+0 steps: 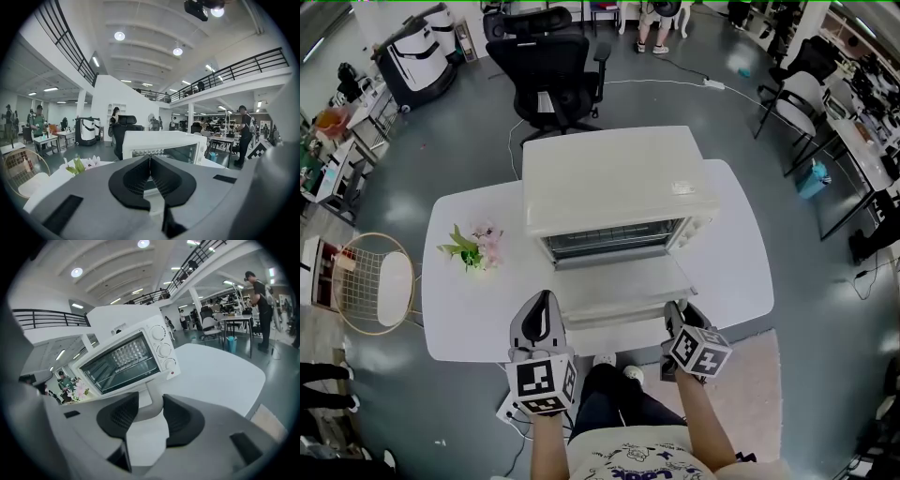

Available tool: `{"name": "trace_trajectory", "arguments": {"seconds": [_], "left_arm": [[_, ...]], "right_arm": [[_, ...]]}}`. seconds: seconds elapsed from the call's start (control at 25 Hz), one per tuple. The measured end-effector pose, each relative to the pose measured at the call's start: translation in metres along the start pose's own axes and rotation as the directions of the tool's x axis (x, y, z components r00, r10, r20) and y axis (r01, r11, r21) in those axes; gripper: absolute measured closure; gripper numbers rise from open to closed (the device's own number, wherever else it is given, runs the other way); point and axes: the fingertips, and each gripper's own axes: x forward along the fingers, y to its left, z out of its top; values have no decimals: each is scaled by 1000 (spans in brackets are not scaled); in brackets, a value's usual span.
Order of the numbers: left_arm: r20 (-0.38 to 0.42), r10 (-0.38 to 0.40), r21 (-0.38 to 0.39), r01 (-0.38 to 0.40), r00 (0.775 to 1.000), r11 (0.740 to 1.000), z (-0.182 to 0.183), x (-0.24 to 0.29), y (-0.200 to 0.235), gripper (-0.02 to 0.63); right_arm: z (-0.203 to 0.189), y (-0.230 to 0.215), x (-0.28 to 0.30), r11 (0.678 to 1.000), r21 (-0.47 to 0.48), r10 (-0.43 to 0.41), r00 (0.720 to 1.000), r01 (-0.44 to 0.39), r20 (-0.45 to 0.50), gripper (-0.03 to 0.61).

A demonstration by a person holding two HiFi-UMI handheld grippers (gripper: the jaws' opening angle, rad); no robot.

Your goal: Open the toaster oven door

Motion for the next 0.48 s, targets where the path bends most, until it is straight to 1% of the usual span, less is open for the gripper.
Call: {"name": "trace_trajectory", "arguments": {"seconds": [0.32,0.48], "left_arm": [[-9,6,4,-6,1000,1000,-7,-5,-2,607],[-12,7,8,-7,1000,1000,-8,-8,-3,607]], "right_arm": [[-12,-6,1,998,-55,-21,1000,20,-7,419],[-20,-12,2,993,-108,-40,999,38,-14,443]]}}
